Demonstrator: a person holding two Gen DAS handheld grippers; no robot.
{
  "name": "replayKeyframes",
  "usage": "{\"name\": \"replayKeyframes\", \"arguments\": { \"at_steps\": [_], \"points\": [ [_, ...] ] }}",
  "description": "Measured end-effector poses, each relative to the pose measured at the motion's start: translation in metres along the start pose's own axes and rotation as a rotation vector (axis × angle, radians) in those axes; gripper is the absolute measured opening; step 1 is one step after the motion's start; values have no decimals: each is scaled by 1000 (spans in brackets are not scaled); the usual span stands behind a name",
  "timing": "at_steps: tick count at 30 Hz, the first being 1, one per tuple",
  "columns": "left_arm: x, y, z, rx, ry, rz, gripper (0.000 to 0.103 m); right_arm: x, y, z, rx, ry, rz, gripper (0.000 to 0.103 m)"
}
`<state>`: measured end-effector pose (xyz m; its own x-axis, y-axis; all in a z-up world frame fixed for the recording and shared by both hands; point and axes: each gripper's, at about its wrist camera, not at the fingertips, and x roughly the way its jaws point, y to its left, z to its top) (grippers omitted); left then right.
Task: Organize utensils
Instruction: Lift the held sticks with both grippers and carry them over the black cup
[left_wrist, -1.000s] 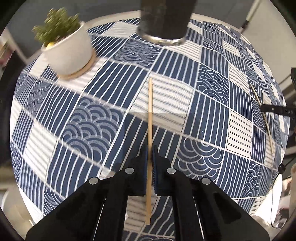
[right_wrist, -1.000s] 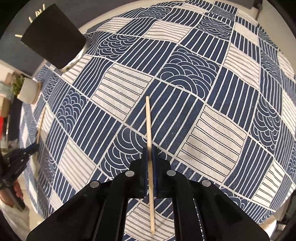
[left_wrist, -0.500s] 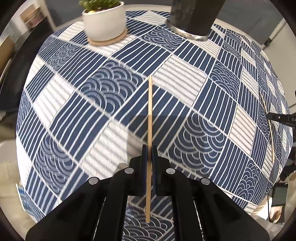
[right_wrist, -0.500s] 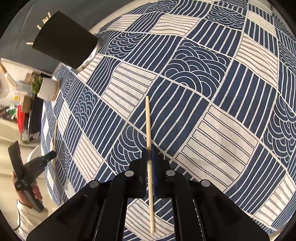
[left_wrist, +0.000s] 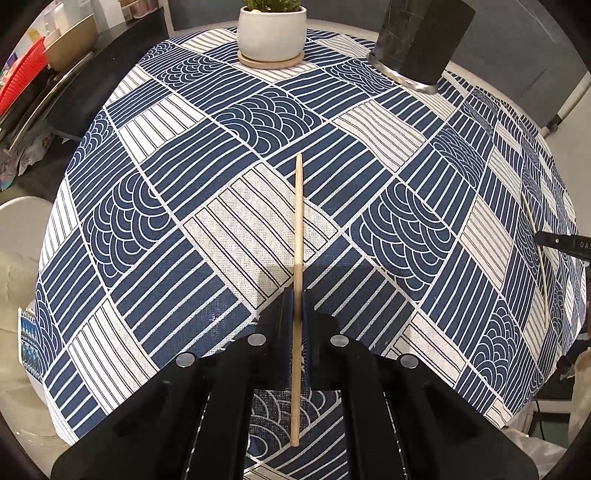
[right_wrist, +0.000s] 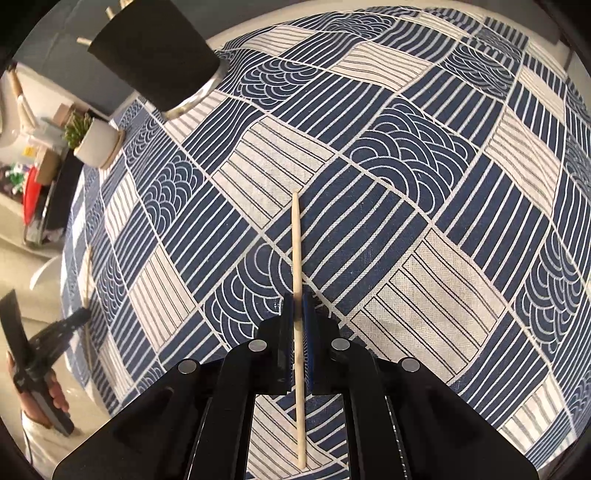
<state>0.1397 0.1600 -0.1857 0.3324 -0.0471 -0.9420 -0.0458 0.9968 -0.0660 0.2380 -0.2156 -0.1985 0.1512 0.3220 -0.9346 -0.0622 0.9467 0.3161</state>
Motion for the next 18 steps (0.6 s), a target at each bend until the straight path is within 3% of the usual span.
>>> {"name": "replayKeyframes", "arguments": {
  "at_steps": [8,14,18],
  "points": [
    [-3,-5,6,-3,-5,-4,5,0,-3,4,-15,25,16,4],
    [-26,-11,39,-13,-83,-12,5,-15,2,16,-117,-5,-6,5],
    [-43,-19,65,-23,-138,-25,5,-34,2,34,-137,-56,23,5]
  ]
}}
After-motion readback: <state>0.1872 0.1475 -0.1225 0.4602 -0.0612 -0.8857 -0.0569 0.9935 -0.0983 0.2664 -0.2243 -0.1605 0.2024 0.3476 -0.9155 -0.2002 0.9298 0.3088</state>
